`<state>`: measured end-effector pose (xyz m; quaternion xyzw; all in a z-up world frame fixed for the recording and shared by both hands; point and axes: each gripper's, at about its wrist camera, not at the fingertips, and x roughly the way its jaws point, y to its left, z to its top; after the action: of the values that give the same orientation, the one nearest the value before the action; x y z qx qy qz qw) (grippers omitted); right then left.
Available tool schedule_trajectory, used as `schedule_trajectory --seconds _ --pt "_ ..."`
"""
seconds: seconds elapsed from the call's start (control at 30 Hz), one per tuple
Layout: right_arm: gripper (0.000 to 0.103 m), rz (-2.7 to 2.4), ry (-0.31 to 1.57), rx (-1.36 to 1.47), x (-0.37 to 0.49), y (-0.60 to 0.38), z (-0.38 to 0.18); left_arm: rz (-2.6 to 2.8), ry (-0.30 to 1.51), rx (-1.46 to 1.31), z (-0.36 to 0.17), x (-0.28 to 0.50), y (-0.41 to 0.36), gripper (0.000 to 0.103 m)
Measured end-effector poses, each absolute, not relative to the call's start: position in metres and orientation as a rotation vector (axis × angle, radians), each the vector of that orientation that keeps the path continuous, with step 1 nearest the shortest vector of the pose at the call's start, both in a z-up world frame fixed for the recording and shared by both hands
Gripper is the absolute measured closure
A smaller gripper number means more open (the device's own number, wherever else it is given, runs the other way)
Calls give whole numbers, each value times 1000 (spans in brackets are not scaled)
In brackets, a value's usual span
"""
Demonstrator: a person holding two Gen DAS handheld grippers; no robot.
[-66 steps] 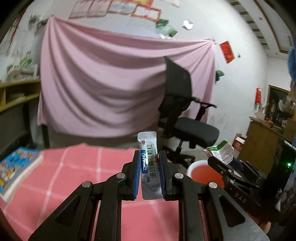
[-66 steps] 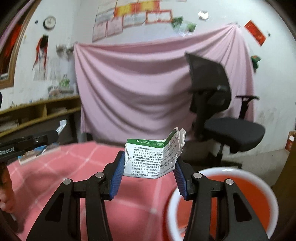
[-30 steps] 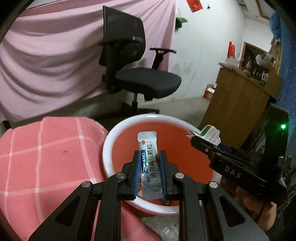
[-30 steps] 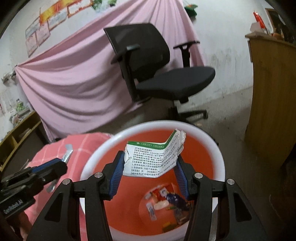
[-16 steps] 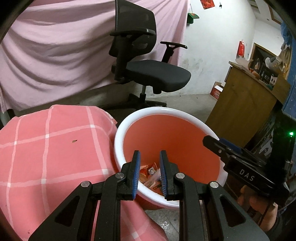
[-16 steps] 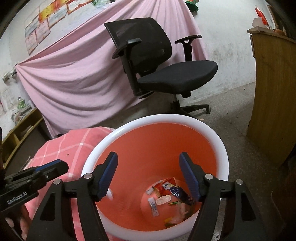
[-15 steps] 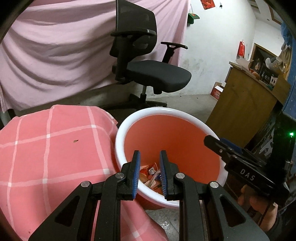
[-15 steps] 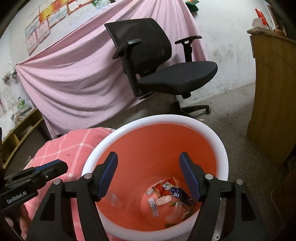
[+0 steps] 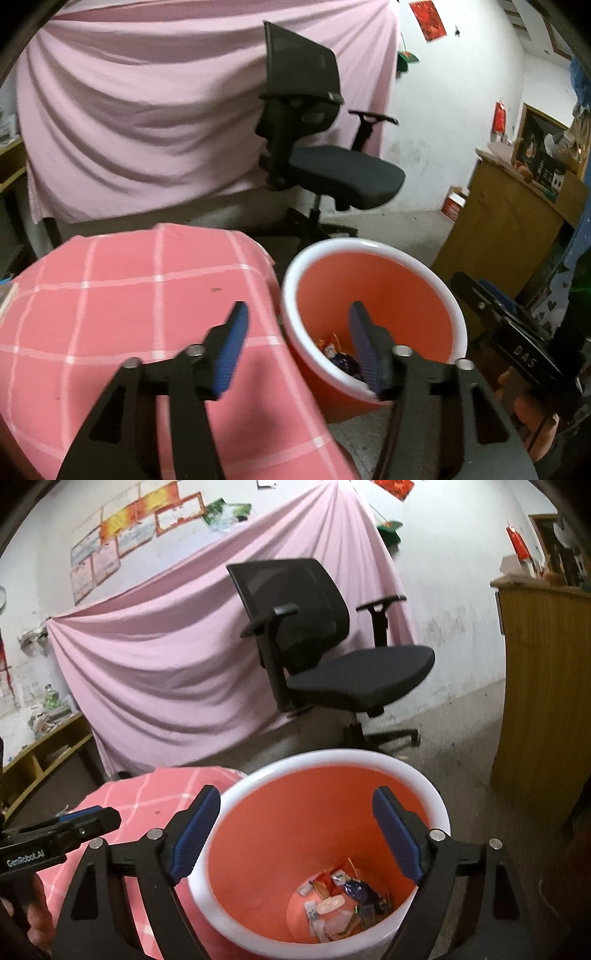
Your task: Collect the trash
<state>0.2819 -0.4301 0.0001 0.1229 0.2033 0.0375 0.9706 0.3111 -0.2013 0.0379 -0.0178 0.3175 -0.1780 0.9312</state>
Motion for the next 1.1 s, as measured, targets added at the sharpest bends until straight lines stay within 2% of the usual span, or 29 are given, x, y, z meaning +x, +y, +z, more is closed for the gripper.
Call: schedule_trajectory --seconds 0.1,0.17,0.2,0.23,0.27,0.83,1.1 --pt "8 71 364 237 273 -421 7 -342 621 -49 44 301 -186 46" --pt "2 66 327 235 266 -417 11 -312 600 -53 49 293 -175 32" --pt "1 62 306 236 262 -415 13 -299 586 -53 50 289 -170 25" --pt "0 58 285 239 258 -413 15 -286 567 -53 52 285 -166 14" --pt "0 56 276 242 256 -412 17 -264 528 -54 56 277 -159 9" --pt "0 56 55 213 182 -370 29 -159 338 -111 67 207 -96 4" --pt "0 78 16 164 150 -349 29 -124 295 -108 58 168 -76 3"
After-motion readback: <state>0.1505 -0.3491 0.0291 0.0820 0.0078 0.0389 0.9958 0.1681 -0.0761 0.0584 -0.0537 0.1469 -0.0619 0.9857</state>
